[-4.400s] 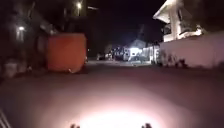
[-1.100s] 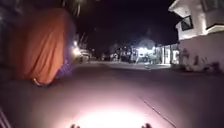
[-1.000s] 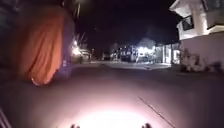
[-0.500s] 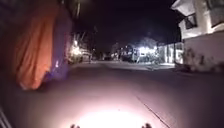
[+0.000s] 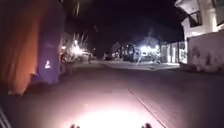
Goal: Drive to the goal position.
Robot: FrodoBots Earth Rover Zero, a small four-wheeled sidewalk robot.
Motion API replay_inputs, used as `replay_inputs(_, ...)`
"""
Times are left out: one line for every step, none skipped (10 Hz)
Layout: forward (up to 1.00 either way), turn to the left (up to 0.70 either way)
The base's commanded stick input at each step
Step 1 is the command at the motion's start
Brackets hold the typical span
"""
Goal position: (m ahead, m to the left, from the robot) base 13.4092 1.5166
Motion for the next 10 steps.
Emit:
replay_inputs(0.70,0.00)
replay_inputs(0.70,0.00)
replay_inputs(0.70,0.00)
replay_inputs(0.70,0.00)
replay_inputs(0.70,0.00)
replay_inputs(0.70,0.00)
replay_inputs(0.70,0.00)
replay_inputs(0.70,0.00)
replay_inputs(0.70,0.00)
replay_inputs(0.70,0.00)
